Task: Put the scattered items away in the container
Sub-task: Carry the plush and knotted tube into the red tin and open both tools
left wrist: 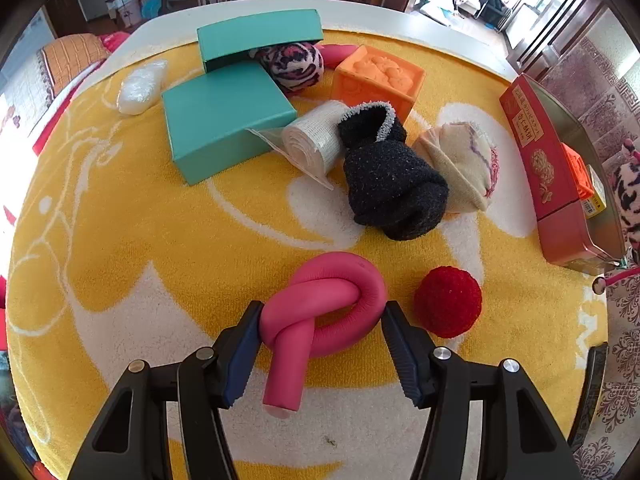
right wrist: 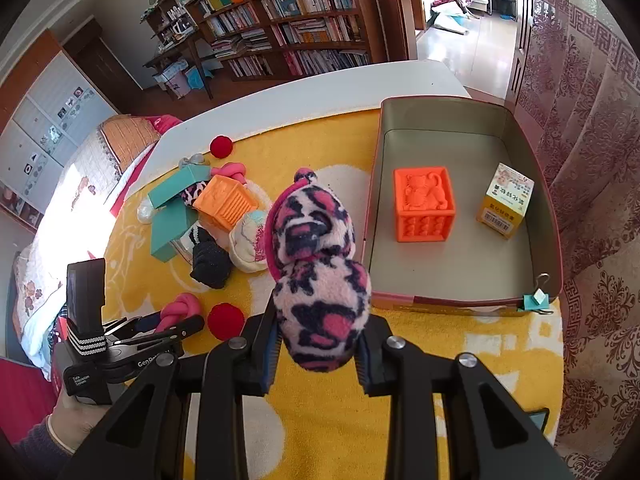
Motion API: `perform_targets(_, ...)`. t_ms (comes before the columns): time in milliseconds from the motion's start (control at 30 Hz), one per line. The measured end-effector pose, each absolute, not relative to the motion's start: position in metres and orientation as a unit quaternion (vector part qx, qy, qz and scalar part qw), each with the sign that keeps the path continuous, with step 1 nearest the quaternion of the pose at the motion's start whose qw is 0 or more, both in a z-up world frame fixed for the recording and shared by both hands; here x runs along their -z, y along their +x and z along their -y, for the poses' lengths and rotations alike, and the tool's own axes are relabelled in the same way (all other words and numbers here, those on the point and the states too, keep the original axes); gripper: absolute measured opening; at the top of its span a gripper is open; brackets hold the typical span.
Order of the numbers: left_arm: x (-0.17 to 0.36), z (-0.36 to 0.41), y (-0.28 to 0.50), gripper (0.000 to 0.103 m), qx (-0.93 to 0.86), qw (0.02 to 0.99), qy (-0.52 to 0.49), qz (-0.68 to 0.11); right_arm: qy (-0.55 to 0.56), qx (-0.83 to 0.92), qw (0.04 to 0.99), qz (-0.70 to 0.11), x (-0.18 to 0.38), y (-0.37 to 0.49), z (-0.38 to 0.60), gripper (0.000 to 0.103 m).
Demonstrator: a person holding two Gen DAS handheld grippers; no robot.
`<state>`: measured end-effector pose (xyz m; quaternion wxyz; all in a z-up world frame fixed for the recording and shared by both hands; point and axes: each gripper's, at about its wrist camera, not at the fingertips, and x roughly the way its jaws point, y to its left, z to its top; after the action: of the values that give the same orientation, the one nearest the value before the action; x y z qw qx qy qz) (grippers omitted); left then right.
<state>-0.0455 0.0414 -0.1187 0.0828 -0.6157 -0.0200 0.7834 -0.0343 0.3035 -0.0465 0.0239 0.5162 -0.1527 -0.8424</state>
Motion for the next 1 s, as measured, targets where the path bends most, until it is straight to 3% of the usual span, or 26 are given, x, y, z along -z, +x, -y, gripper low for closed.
perform_targets(300, 0.07, -0.064, -0.043, 0.061, -0.808, 0.107, -0.577, 0.045, 0.498, 0.852, 0.016, 0.162, 0.038, -0.032, -0.333, 0.034)
perform_targets(600, 0.029, -0.143, -0.07, 0.061, -0.813, 0.181, -0.551, 0.051, 0.48, 0.859, -0.016, 0.176, 0.031, -0.026, -0.376, 0.034)
perform_targets(1000, 0.018, -0.242, -0.083, 0.061, -0.801, 0.259, -0.539, 0.019, 0.448, 0.873, -0.054, 0.185, 0.016, -0.028, -0.424, 0.034)
